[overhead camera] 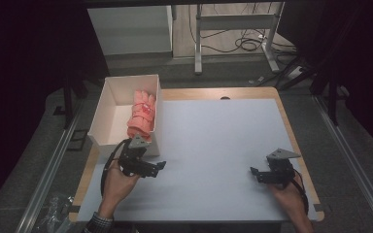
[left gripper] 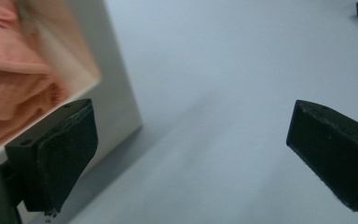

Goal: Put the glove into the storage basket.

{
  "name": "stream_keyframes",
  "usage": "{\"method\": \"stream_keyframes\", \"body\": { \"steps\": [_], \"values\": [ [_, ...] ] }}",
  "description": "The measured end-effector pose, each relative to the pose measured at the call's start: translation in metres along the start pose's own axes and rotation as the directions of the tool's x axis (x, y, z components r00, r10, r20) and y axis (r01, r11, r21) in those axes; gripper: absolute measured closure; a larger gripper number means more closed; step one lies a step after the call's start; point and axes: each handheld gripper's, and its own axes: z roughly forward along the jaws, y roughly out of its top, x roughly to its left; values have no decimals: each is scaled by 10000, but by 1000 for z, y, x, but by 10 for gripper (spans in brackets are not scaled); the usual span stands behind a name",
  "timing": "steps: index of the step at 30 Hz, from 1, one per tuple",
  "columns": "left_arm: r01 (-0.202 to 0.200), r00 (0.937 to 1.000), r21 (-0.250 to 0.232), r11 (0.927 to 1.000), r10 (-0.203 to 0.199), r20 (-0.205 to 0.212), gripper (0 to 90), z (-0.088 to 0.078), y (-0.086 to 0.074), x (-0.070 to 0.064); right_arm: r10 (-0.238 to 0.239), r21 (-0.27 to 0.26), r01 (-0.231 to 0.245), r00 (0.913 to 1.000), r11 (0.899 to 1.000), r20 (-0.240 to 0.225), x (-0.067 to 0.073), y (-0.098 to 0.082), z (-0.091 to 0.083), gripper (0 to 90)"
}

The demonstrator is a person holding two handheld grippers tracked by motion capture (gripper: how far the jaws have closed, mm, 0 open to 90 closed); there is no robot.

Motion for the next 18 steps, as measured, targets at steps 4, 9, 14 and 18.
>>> {"method": "stream_keyframes", "body": {
  "steps": [4,9,14,18],
  "values": [
    [-64,9993,-126,9999,69,378,20,13,-5,-6,-2,11,2,10000,10000,-4,0,0,0,183],
    [-319,9979,119,9994,311,572,16,35,-13,-15,0,11,0,10000,10000,-9,0,0,0,183],
    [-514,9964,259,9983,495,691,14,55,-23,-20,-6,10,6,10000,10000,-9,0,0,0,183],
    [-635,9958,432,9970,604,689,14,68,-32,-21,-5,8,5,10000,10000,-11,0,0,0,183]
  ]
}}
